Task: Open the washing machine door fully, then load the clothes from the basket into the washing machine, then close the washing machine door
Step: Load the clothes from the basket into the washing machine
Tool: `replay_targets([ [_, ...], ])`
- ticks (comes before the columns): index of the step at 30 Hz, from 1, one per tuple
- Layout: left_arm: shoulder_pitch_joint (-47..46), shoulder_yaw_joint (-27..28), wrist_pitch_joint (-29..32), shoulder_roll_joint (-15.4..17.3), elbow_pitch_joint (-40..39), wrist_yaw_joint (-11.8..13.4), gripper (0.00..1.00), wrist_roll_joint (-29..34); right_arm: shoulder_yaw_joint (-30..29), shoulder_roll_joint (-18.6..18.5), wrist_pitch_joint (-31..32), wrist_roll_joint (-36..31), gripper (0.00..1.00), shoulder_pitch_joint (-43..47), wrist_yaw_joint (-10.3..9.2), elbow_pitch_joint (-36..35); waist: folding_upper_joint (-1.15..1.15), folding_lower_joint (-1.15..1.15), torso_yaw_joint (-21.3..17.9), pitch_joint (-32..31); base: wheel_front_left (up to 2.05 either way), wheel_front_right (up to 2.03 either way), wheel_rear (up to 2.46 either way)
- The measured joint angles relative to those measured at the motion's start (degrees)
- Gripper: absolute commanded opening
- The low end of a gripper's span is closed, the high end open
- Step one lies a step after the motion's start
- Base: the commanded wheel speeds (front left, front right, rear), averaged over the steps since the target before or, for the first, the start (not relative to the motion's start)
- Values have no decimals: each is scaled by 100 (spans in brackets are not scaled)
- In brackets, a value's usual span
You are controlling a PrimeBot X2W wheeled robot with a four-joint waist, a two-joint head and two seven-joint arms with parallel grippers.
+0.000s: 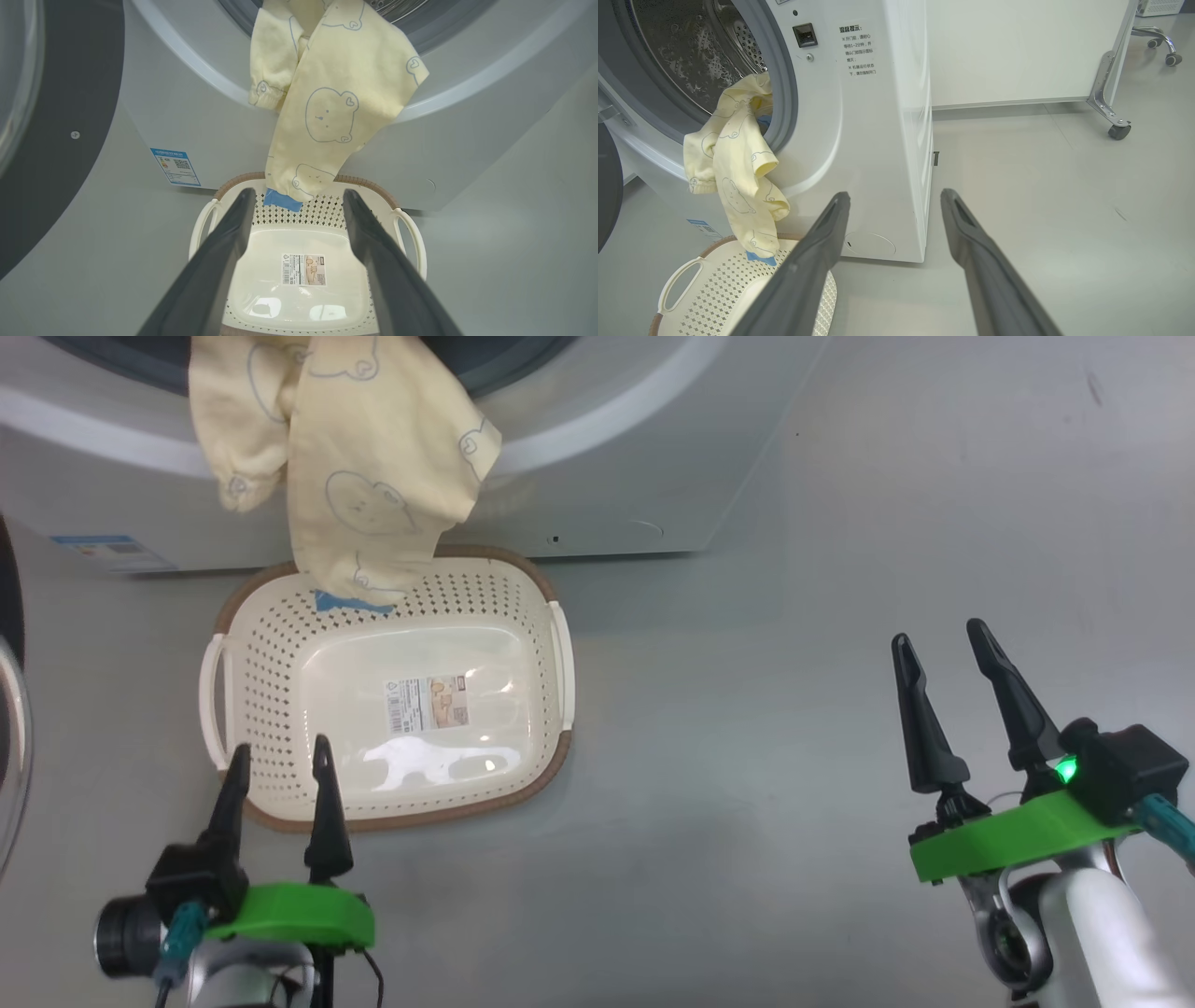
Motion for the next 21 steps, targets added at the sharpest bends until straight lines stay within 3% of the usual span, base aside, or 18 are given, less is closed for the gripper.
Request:
replay_targets([
  [21,-2483,144,-42,78,1663,-263,100,205,160,85,-1,59,100,-478,0,-19,0,1,-497,834,0,0,0],
])
